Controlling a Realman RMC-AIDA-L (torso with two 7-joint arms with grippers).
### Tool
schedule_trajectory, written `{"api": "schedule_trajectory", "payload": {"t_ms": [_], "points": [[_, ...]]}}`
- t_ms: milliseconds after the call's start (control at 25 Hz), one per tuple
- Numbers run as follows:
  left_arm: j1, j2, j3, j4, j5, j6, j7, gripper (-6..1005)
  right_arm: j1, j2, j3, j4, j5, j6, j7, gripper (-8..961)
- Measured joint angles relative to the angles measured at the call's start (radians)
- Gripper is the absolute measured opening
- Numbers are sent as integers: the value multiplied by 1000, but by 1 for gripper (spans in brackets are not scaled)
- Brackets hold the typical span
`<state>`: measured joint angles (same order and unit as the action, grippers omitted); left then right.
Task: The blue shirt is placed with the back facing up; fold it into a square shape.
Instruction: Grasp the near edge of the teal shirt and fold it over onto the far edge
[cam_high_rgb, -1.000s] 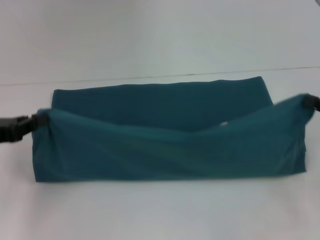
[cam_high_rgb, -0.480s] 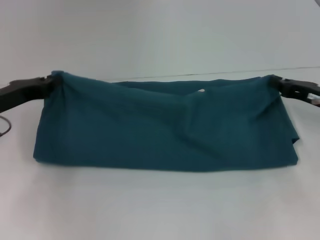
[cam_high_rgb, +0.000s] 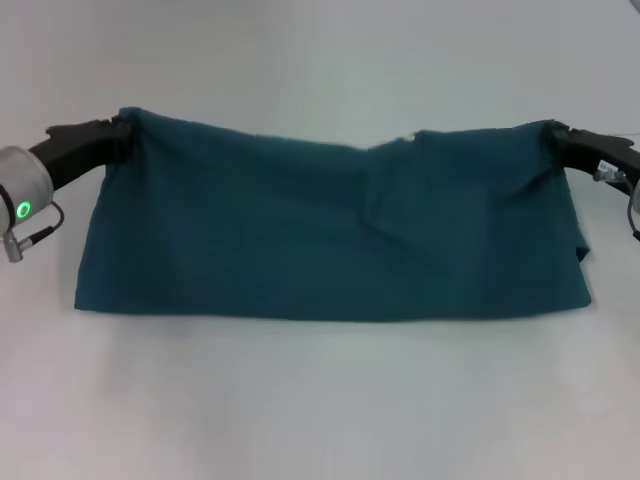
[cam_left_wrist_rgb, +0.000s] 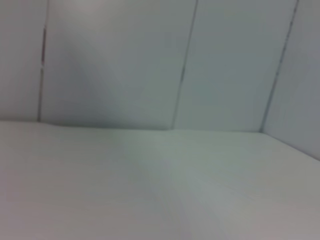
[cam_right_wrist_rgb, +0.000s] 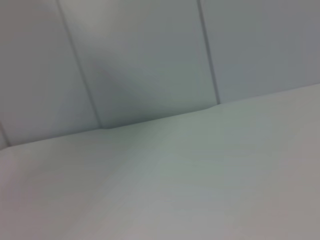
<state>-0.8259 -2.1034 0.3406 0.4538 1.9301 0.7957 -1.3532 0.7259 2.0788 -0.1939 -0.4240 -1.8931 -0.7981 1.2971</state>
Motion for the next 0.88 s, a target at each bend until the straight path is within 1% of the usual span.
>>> {"api": "schedule_trajectory", "payload": {"t_ms": [160,320,680,880], "points": [[-7,-14,0,-17,-99,-70,97,46,1,-3,-21,8,35,39,-14,113],[-15,-19,0,-51,-201,-113,204,45,8,-4,-26,30,73,75,-51,115],[-38,-18,-1,-82,-246,-163,295,45,30,-9,-25,50,88,124,-84,121],[-44,-13,-1,-100,-284,-166,334,46,42,-10,-25,67,115,139,-123,125]]}}
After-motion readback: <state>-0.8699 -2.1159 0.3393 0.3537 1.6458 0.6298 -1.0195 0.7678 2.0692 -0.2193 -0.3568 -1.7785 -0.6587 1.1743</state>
